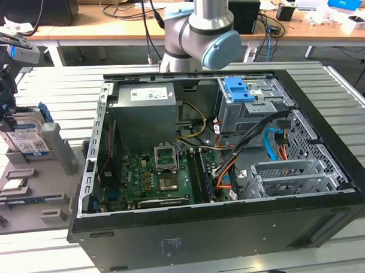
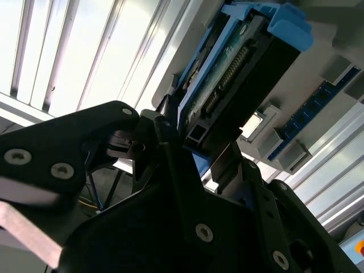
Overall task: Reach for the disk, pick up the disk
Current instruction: 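Pick up the disk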
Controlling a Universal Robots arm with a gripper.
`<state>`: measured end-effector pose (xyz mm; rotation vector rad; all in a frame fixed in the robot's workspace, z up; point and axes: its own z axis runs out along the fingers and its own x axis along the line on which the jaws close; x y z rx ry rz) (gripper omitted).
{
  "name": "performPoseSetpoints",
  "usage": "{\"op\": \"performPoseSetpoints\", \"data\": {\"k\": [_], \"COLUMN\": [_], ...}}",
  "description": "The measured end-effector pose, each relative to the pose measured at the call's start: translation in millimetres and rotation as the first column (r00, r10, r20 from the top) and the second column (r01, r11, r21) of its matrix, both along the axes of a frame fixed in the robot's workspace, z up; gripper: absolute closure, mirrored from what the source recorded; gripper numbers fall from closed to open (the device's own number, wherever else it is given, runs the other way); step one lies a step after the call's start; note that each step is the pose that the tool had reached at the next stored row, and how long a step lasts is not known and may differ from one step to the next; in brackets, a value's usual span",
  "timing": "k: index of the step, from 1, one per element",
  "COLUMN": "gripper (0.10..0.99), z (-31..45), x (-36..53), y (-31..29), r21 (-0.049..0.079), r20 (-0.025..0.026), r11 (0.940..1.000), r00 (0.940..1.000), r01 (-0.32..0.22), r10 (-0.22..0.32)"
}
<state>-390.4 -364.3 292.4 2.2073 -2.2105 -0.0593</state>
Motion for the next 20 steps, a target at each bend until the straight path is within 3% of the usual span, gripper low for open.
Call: {"op": "performPoseSetpoints", "data": {"k": [10,11,20], "gripper": [0.62,0.722,0.722], "z": [-1.9,-1.9,-2.0], "x": [-0.4,-0.4,-0.4], "y": [0.0,0.0,0.0], "r21": [0.0,0.0,0.0], "r20": [0.0,0.0,0.0], "r11": [1.0,1.0,1.0], "r00": [1.0,1.0,1.0], "r01": [-0.002,-0.002,-0.002], "r10": [0.002,0.002,0.002]}}
